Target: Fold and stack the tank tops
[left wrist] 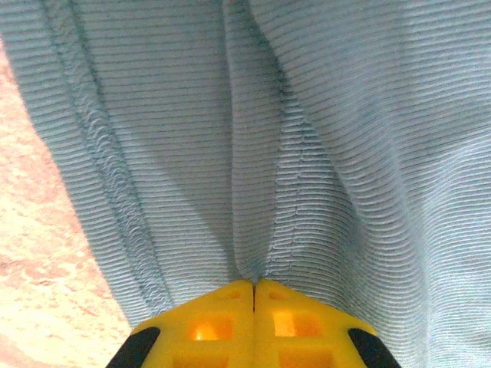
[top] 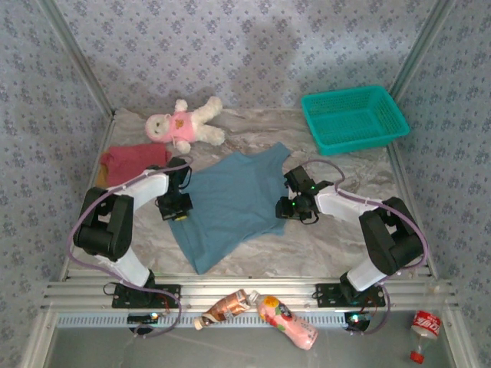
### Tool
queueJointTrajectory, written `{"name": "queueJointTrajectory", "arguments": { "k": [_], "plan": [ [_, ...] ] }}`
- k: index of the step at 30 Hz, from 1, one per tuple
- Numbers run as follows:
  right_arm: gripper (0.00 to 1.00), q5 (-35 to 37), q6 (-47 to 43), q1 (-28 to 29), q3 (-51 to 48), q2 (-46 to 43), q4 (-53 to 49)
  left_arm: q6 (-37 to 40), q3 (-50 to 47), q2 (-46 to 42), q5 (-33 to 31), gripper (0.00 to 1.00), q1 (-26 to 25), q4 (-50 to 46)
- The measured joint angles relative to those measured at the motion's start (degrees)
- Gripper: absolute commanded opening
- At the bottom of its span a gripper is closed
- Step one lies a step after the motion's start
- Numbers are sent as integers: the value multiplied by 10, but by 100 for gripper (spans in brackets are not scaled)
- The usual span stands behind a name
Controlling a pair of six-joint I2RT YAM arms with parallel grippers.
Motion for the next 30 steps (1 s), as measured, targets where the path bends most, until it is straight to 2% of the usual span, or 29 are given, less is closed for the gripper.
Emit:
{"name": "queueJointTrajectory", "arguments": {
  "k": [11, 15, 18, 19, 22, 26, 30],
  "plan": [
    [42, -2, 2, -11, -9, 7, 18, 13, -12, -59, -27, 0, 31, -79],
    [42, -5, 4, -11, -11, 7, 26, 22, -23, -55, -32, 0, 43, -85],
    [42, -8, 4, -11, -11, 7, 26, 28, -25, -35, -32, 5, 46, -84],
    [42, -10, 4, -12, -11, 6, 26, 28, -25, -27, -32, 7, 45, -83],
    [43, -12, 4, -15, -6, 2, 12, 34, -25, -11, -40, 24, 45, -83],
    [43, -12, -1, -29, 24, -5, -15, 38, -21, -10, -57, 38, 46, -95],
    [43, -11, -16, -51, 66, -5, -16, 29, 0, -20, -61, 45, 32, -121]
  ]
}}
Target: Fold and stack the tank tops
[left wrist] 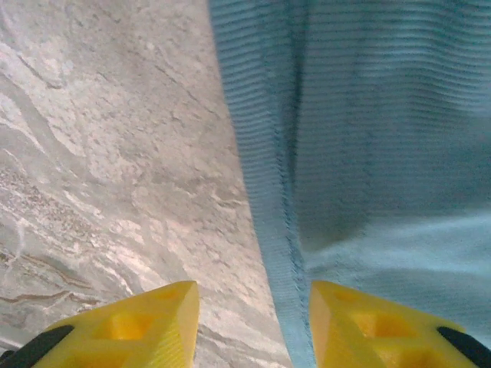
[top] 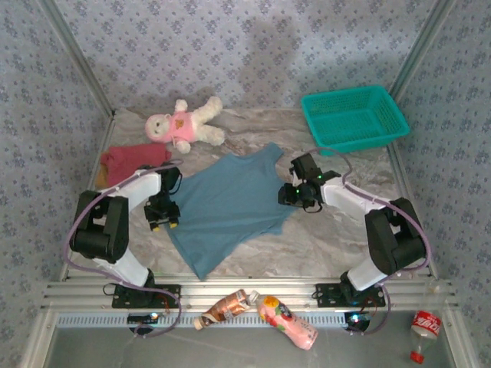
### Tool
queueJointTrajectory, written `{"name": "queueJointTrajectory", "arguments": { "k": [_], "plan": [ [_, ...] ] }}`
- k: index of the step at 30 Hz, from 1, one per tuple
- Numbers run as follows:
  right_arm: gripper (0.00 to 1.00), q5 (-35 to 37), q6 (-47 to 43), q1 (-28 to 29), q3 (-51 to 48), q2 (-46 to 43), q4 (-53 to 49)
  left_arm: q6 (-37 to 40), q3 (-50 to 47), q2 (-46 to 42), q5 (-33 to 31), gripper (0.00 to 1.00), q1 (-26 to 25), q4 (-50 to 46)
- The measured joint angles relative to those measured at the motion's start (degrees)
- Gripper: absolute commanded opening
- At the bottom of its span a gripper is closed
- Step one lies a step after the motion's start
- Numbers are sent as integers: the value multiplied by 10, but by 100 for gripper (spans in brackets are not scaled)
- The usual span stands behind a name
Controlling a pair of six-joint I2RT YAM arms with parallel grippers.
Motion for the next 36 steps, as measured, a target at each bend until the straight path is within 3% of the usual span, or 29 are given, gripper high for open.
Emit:
{"name": "queueJointTrajectory", "arguments": {
  "k": [8, 14, 21, 29, 36],
  "plan": [
    [42, -3, -34, -25, 43, 63, 21, -90, 17, -50, 50, 46, -112, 7],
    [42, -3, -50, -39, 37, 106, 25, -158, -54, -39, 106, 41, -175, 70],
    [41, 4, -62, -73, 24, 105, 28, -154, -63, -8, 118, 40, -177, 75],
    [42, 20, -65, -108, 8, 88, 24, -52, 49, 89, 107, 42, -169, 40],
    [45, 27, -101, -115, -16, 37, 25, -7, 99, 120, 107, 45, -167, 54]
  ]
}}
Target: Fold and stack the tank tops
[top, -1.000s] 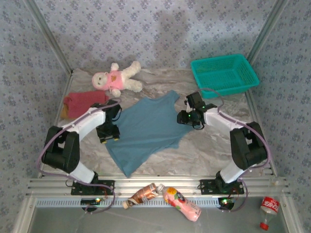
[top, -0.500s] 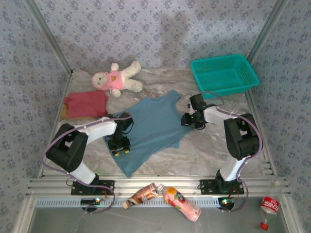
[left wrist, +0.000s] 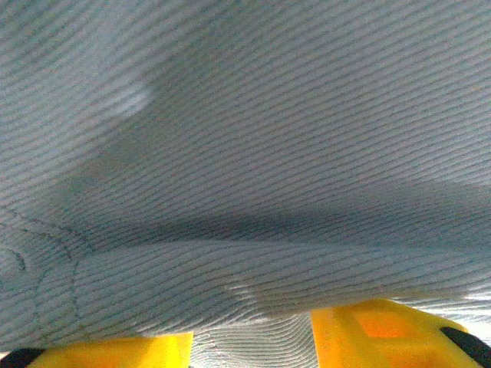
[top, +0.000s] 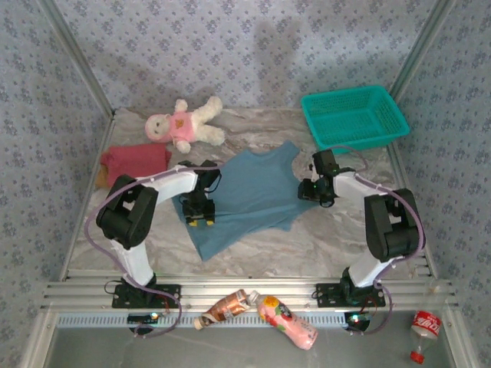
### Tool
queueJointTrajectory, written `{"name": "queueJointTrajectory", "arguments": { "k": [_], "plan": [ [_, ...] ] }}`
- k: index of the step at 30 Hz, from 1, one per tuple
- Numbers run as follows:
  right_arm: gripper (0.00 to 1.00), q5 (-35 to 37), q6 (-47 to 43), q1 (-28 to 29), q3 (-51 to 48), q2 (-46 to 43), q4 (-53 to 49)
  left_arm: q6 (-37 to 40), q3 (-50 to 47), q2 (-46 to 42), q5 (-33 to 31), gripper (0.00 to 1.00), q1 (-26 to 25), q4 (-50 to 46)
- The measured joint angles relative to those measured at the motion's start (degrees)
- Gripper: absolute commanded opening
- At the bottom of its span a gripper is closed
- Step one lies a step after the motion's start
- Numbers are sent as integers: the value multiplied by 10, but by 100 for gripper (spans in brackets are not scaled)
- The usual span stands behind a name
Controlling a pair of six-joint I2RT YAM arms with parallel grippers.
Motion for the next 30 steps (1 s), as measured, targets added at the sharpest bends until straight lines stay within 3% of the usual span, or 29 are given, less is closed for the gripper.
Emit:
{"name": "queueJointTrajectory", "arguments": {
  "k": [5, 9, 18, 30],
  "plan": [
    [45, -32, -49, 30, -8, -70, -1, -9, 1, -7, -11, 47, -4, -3],
    [46, -58, -59, 86, -33, -118, -5, -56, -35, -75, -10, 48, -31, -10],
    [48, -39, 75, 163, -91, -122, -69, -216, -137, -173, 19, 50, -148, -3],
    [44, -5, 152, 208, -91, -72, -67, -306, -221, -200, 10, 49, -160, 69]
  ]
}}
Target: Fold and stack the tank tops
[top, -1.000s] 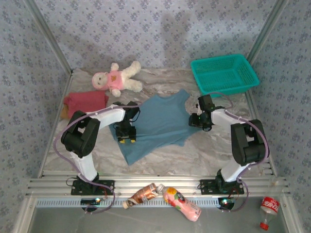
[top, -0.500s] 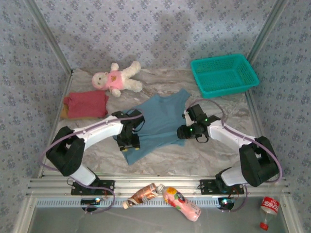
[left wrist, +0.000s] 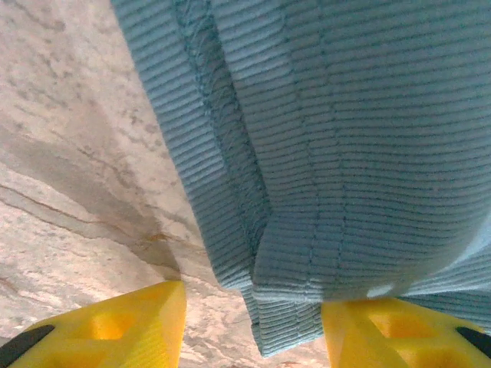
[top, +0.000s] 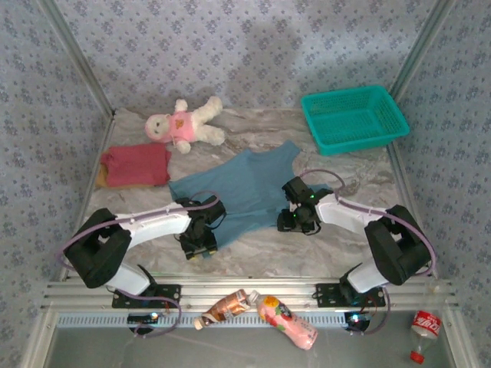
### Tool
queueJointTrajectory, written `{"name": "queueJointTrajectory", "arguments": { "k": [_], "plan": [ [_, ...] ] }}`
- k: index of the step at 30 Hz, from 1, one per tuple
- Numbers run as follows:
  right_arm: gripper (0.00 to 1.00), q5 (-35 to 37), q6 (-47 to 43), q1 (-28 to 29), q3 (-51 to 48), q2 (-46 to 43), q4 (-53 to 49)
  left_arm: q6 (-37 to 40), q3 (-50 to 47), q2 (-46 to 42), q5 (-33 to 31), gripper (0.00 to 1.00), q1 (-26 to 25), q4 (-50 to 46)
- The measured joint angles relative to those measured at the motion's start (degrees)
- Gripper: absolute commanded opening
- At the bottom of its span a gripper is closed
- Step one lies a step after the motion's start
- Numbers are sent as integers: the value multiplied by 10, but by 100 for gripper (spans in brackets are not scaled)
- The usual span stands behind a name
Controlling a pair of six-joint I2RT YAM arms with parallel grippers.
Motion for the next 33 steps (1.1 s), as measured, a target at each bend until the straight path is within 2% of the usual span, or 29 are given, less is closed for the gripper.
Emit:
{"name": "queueJointTrajectory", "arguments": {
  "k": [5, 10, 13, 16, 22, 27, 33],
  "plan": [
    [34, 11, 11, 0, 4, 6, -4, -8, 0, -5, -6, 47, -5, 13],
    [24, 26, 15, 0, 8, 10, -15, -8, 0, -6, -5, 39, -5, 24],
    [21, 31, 15, 0, 9, 10, -18, -4, 0, 0, -3, 32, -8, 33],
    [19, 34, 15, 0, 9, 10, -20, -1, 1, 4, -4, 29, -13, 32],
    [15, 38, 14, 0, 9, 10, -23, 7, 7, 10, -7, 11, -27, 28],
    [12, 38, 12, 0, 8, 5, -25, 12, 9, 10, 10, 1, -35, 29],
    [9, 38, 7, 0, 8, -14, -26, 11, 12, 7, 42, 0, -48, 23]
  ]
}}
